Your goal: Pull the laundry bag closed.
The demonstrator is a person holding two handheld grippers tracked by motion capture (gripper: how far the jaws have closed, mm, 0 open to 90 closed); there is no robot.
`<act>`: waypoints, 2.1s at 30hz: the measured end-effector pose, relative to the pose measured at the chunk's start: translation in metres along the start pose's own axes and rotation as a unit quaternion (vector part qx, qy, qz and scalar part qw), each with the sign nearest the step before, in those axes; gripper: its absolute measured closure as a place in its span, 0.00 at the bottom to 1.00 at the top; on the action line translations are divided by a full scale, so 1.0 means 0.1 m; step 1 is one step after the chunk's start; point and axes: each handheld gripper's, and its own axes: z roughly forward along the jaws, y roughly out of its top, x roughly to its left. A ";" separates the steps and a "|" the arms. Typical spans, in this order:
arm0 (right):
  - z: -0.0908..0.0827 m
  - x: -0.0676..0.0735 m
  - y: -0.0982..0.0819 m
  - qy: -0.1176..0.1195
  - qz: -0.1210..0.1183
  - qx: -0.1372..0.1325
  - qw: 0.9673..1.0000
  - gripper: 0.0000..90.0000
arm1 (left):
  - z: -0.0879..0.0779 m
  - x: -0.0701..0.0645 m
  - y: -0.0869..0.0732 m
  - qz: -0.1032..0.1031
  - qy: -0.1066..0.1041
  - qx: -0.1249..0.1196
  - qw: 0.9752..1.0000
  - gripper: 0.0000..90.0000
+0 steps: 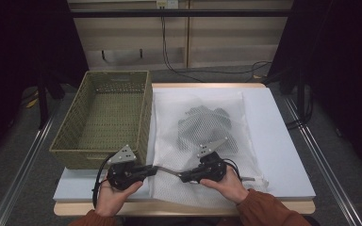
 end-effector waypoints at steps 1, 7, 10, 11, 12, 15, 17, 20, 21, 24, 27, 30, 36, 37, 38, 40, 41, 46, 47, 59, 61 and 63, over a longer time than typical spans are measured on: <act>0.00 0.01 -0.01 0.000 -0.004 0.001 1.000 0.98 | 0.01 0.00 0.00 0.001 0.001 0.001 1.000 0.95; -0.01 0.02 -0.03 0.003 -0.008 0.002 1.000 0.98 | 0.02 0.00 -0.01 0.004 0.011 0.006 1.000 0.95; 0.01 0.04 -0.04 0.008 -0.009 0.008 1.000 0.98 | 0.02 0.01 -0.01 0.005 0.012 0.008 1.000 0.95; 0.02 0.03 -0.04 0.007 -0.016 0.006 1.000 0.98 | 0.02 0.01 -0.01 0.005 0.012 0.008 1.000 0.95; 0.02 0.03 -0.04 0.008 -0.015 0.007 1.000 0.98 | 0.01 0.01 -0.01 0.006 0.010 0.007 1.000 0.95; 0.01 0.04 -0.04 0.011 -0.016 0.010 1.000 0.98 | 0.02 0.00 0.00 0.005 0.011 0.007 1.000 0.95; 0.00 0.03 -0.05 0.010 -0.015 0.013 1.000 0.98 | 0.03 0.00 0.00 0.006 0.009 0.008 1.000 0.95; -0.01 0.03 -0.07 0.010 -0.015 0.013 1.000 0.98 | 0.02 0.01 0.00 0.003 0.010 0.007 1.000 0.95; -0.01 0.03 -0.07 0.009 -0.016 0.014 1.000 0.98 | 0.02 0.02 0.00 0.003 0.009 0.007 1.000 0.95; -0.04 0.03 -0.08 0.008 -0.017 0.014 1.000 0.98 | 0.03 0.02 -0.01 0.002 0.011 0.008 1.000 0.95; -0.05 0.02 -0.10 0.008 -0.017 0.016 1.000 0.98 | 0.03 0.02 0.00 0.005 0.014 0.011 1.000 0.95; -0.08 0.02 -0.12 0.010 -0.015 0.015 1.000 0.98 | 0.04 0.03 0.01 0.005 0.015 0.012 1.000 0.95; -0.10 0.02 -0.14 0.012 -0.019 0.014 1.000 0.98 | 0.05 0.03 0.00 0.003 0.011 0.012 1.000 0.95; -0.10 0.02 -0.14 0.012 -0.019 0.014 1.000 0.98 | 0.05 0.03 0.00 0.003 0.011 0.012 1.000 0.95; -0.11 0.02 -0.14 0.010 -0.019 0.014 1.000 0.98 | 0.05 0.03 0.00 0.005 0.009 0.013 1.000 0.95; -0.11 0.02 -0.14 0.011 -0.019 0.015 1.000 0.98 | 0.05 0.03 0.01 0.002 0.010 0.011 1.000 0.95; -0.11 0.02 -0.14 0.011 -0.019 0.015 1.000 0.98 | 0.05 0.03 0.01 0.003 0.013 0.012 1.000 0.95; -0.13 0.02 -0.15 0.006 -0.021 0.019 1.000 0.98 | 0.05 0.03 0.02 0.004 0.013 0.008 1.000 0.95; -0.14 0.01 -0.17 0.008 -0.020 0.017 1.000 0.98 | 0.04 0.03 0.02 0.001 0.011 0.007 1.000 0.95; -0.23 -0.02 -0.25 0.002 -0.014 0.022 1.000 0.98 | 0.04 0.04 0.03 0.002 0.014 0.006 1.000 0.95; -0.24 -0.03 -0.26 0.001 -0.014 0.020 1.000 0.98 | 0.04 0.04 0.03 0.001 0.016 0.004 1.000 0.95; -0.25 -0.03 -0.26 -0.001 -0.013 0.020 1.000 0.98 | 0.04 0.04 0.04 0.003 0.016 0.004 1.000 0.95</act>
